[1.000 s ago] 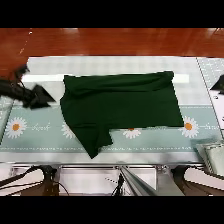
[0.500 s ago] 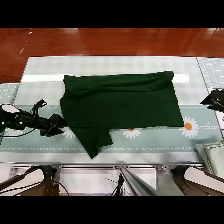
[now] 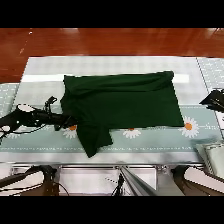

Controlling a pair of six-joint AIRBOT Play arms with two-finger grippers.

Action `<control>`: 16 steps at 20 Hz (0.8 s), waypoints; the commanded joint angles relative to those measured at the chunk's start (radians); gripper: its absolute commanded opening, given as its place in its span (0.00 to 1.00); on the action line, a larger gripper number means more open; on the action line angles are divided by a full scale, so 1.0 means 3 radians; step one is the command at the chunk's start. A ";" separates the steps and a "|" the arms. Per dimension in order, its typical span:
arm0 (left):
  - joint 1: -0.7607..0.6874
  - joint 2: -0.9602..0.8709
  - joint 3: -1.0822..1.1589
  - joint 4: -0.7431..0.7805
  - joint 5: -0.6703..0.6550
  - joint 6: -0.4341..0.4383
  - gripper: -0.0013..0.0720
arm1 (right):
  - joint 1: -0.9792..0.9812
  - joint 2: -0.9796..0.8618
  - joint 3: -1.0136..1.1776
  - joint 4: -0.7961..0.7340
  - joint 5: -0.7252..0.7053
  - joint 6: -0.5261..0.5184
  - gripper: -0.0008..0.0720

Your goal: Fold the shirts.

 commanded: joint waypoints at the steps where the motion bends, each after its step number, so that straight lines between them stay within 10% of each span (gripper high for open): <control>1: -0.0055 -0.0031 -0.0008 0.0043 0.0151 0.0003 0.05 | -0.0028 -0.0001 -0.0104 -0.0085 0.0029 0.0003 0.69; 3: -0.0033 -0.0031 -0.0008 0.0043 0.0102 0.0062 0.05 | -0.0081 -0.0001 -0.0352 -0.0019 0.0103 -0.0010 0.84; 16: -0.0033 -0.0027 -0.0008 0.0042 0.0010 0.0235 0.05 | 0.0181 -0.0258 -0.1172 0.0526 -0.0726 -0.0103 0.82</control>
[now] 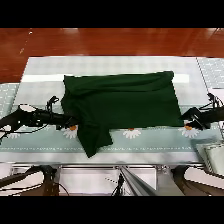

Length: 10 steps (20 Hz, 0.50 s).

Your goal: Fold the shirts.

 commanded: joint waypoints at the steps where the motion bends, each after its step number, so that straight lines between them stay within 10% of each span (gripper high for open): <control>1: -0.0001 -0.0001 -0.0003 0.0084 0.0024 0.0046 0.05 | 0.0193 -0.0029 -0.0083 0.0103 -0.0310 0.0038 0.82; 3: -0.0001 -0.0001 -0.0003 0.0083 0.0047 0.0045 0.05 | 0.0304 -0.0069 -0.0083 0.0103 -0.0282 0.0034 0.70; 7: -0.0001 -0.0001 0.0078 0.0083 0.0093 0.0046 0.05 | 0.0374 -0.0066 -0.0061 0.0284 -0.0253 -0.0033 0.04; 10: -0.0001 0.0074 0.0385 0.0083 -0.0006 0.0050 0.05 | 0.0374 -0.0058 0.0214 0.0617 0.0089 -0.0264 0.04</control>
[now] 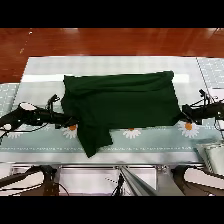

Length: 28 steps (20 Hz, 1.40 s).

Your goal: Fold the shirts.

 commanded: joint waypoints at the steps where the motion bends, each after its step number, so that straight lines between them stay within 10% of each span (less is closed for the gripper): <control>1: 0.0003 0.0159 0.0383 -0.0052 -0.0086 0.0029 0.05 | 0.0025 0.0041 0.0345 0.0437 0.0392 -0.0254 0.04; 15: 0.0079 0.2138 0.4190 0.0389 0.0487 0.0181 0.05 | 0.0024 0.1965 0.2937 0.1011 -0.0952 0.0079 0.04; 22: 0.0079 0.2621 0.4232 0.1330 -0.0713 -0.0617 0.05 | 0.0025 0.2504 0.3160 0.0140 -0.0389 0.0832 0.04; 28: 0.0079 0.2562 0.4232 0.1785 -0.1651 -0.0754 0.05 | 0.0027 0.2447 0.3160 -0.0247 0.0627 0.0844 0.04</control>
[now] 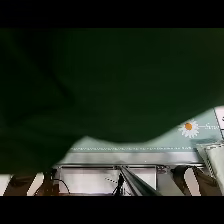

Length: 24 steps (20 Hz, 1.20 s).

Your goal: Fold the shirts.

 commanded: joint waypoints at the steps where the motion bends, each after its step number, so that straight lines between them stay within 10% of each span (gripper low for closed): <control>1: 0.0003 -0.0076 0.0008 0.0178 -0.0617 -0.0219 0.05 | 0.0001 -0.0092 0.0009 -0.0294 0.0910 0.0053 0.04; 9: -0.0006 -0.1314 -0.0287 0.0041 -0.0955 -0.0217 0.05 | 0.0688 -0.1489 0.0006 -0.0935 0.1366 0.0009 0.04; 24: -0.0205 -0.3908 -0.0511 -0.0132 0.0860 -0.0088 0.05 | 0.1164 -0.3788 0.0006 -0.0824 -0.0752 0.0211 0.04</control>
